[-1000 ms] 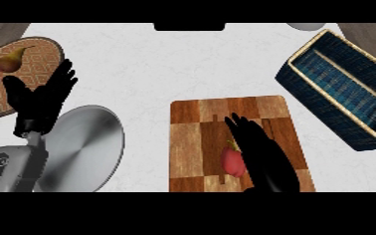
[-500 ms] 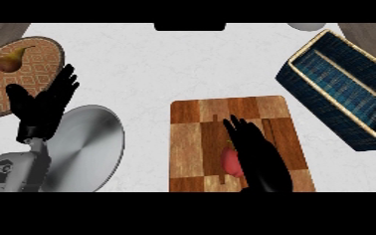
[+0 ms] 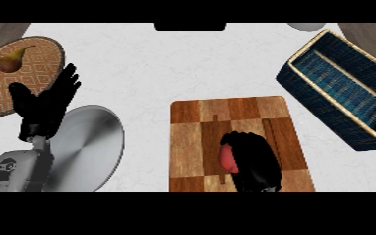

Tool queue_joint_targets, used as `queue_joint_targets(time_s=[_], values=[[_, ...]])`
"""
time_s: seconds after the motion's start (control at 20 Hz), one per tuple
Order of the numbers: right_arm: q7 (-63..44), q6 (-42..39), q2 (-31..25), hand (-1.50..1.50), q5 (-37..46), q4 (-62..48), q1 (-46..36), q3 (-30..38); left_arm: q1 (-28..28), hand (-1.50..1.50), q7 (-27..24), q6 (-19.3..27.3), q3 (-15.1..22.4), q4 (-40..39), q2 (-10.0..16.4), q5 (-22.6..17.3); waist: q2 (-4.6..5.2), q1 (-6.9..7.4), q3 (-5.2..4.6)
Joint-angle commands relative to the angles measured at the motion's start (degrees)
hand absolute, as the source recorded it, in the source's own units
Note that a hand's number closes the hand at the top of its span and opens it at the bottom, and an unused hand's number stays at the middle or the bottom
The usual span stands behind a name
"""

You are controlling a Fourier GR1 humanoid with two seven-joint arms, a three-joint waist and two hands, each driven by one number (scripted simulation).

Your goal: Pick the bell pepper from the cutting board and place it in the basket

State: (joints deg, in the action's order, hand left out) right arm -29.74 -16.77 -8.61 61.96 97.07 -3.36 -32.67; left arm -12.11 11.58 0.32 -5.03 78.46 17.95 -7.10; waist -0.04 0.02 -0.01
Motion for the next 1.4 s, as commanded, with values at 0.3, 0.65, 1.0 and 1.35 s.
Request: queue_joint_targets(time_s=[0.3,0.65,1.0,1.35], values=[[-2.3,4.1,7.8,1.5,4.8,-8.1,-1.5,0.6,2.7,0.0,1.8,-2.9,-2.0,3.3,-0.2,-0.6,0.01,0.26,0.02],[-32.2,18.9,8.5,1.5,-9.3,-12.5,-18.9,4.4,-2.3,0.0,1.8,-2.4,0.6,1.0,-1.0,1.2,1.05,4.21,0.07],[-37.1,36.9,8.6,1.5,-17.1,-20.8,-32.2,2.9,-3.0,0.0,2.1,-1.3,1.8,0.9,-2.4,2.5,0.82,3.95,0.1],[-39.5,51.0,8.6,1.5,-9.7,-19.9,-45.8,-0.8,-3.4,0.0,1.6,-2.8,0.6,-0.9,-1.8,1.1,0.19,3.86,-0.1]])
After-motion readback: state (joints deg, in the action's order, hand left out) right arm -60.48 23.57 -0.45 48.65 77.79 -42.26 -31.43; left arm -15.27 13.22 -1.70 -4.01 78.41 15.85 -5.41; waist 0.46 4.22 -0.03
